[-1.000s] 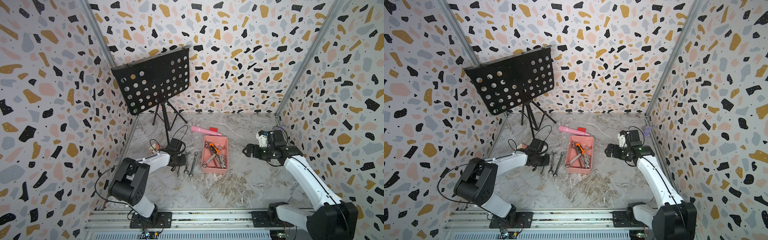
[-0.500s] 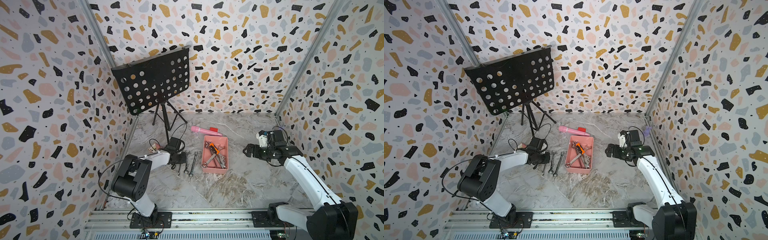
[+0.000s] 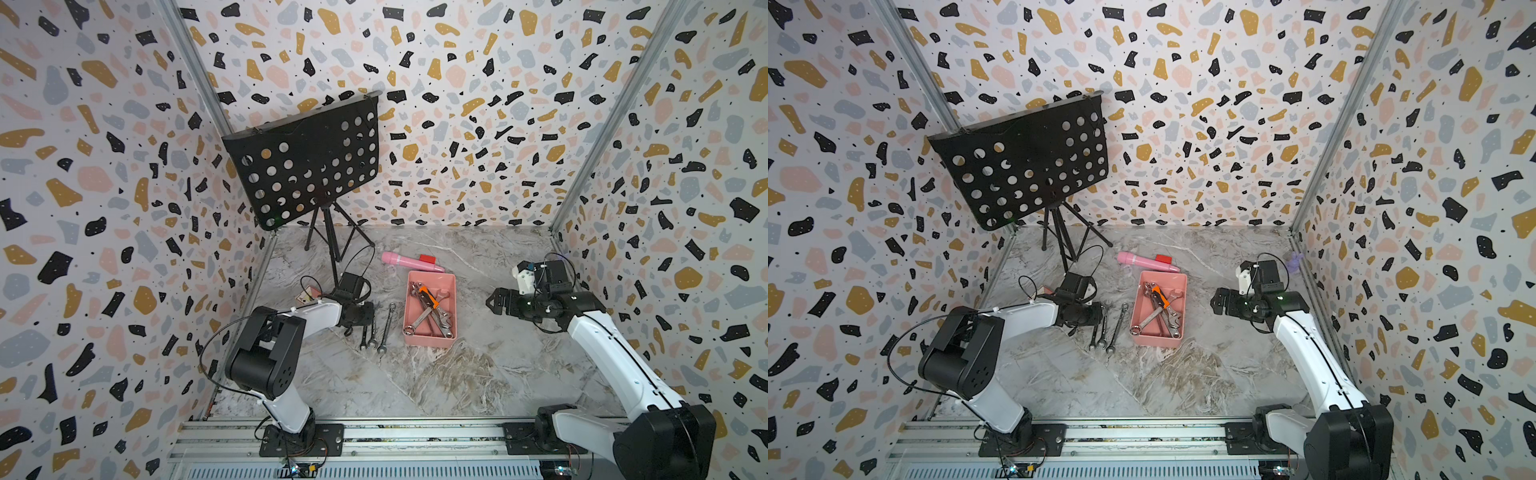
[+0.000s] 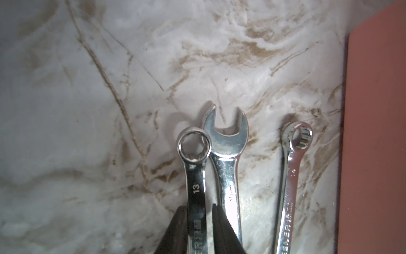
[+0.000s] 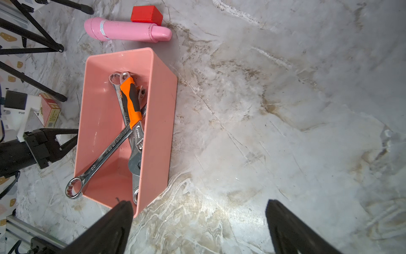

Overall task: Take out the wrench from the storage box
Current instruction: Place the wrench at the center of the board.

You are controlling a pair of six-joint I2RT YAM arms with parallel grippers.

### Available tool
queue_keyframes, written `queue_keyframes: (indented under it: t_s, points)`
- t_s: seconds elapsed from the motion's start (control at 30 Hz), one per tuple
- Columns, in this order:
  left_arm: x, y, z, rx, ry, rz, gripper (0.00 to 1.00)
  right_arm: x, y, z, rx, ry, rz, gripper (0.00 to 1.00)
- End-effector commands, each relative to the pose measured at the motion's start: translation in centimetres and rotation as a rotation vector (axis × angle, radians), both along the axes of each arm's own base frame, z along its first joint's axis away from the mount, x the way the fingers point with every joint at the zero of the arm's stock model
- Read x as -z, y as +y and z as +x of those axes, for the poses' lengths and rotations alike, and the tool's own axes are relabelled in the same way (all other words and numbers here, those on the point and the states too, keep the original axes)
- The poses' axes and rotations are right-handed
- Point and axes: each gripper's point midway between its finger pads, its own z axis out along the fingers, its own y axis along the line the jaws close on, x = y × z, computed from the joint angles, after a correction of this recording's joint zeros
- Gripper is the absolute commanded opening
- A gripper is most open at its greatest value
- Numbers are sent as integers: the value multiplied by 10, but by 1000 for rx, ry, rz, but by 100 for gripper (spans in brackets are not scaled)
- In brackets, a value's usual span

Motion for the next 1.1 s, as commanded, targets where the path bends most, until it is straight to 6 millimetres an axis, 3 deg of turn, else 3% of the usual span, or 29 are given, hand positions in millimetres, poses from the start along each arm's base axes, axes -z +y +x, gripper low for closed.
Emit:
queue_keyframes:
  t_s: [0.0, 0.3, 0.4, 0.63, 0.93, 1.07]
  points:
    - [23, 13, -23, -22, 139, 60, 28, -5, -5, -5, 5, -15, -18, 99]
    - [10, 19, -29, -62, 133, 198, 30, -5, -4, -5, 2, -12, -15, 99]
    - [5, 37, -34, -88, 135, 315, 30, -5, -3, -5, 0, -12, -12, 99]
    - [6, 49, -37, -61, 140, 392, 30, -6, -3, -5, 2, -10, -5, 99]
    - [-4, 39, -26, 8, 125, 378, 33, -9, -4, -6, 7, -22, -7, 99]
    - [-28, 32, -19, 30, 66, 345, 36, -11, -2, -5, 0, -27, -2, 99]
